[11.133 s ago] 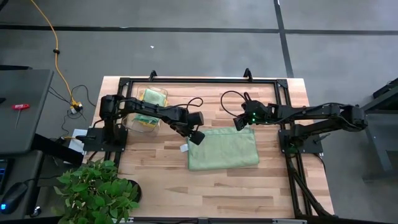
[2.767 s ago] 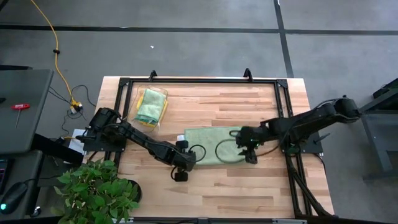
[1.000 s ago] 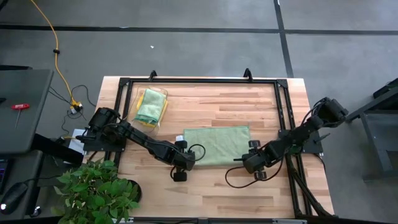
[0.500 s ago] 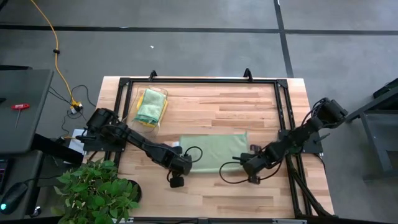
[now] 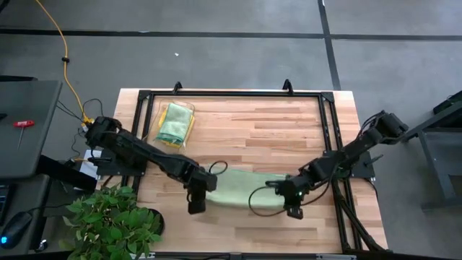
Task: Fold microfiber towels
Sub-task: Fold the green towel
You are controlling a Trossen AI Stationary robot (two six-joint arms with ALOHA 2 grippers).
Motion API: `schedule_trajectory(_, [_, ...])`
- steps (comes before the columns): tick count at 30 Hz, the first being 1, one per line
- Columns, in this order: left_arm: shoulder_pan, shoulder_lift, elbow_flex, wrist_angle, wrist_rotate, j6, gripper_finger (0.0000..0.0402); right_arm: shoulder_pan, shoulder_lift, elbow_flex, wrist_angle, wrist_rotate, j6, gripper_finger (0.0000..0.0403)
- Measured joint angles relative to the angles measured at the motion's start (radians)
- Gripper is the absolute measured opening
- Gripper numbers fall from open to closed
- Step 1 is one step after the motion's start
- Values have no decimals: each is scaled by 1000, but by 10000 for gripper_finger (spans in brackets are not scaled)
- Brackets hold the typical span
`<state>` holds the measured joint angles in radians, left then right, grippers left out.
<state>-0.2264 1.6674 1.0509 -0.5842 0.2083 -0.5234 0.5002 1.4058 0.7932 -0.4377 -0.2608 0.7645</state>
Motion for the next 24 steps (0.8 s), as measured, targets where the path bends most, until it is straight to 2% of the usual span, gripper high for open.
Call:
schedule_trajectory(5, [66,-28,2,-7,-88,3,3,-74,-69,-50,-99,92,44,1])
schedule_trajectory(11, [140,-26,3,-1,-155,11,3,-135,-99,-91,-135,127,96,0])
schedule_trajectory(15, [169,-25,3,-4,-237,6,3,-154,-99,-98,-157,157,135,0])
schedule_trajectory(24, [187,-26,4,-6,-262,-41,3,-155,-96,-98,-171,229,218,0])
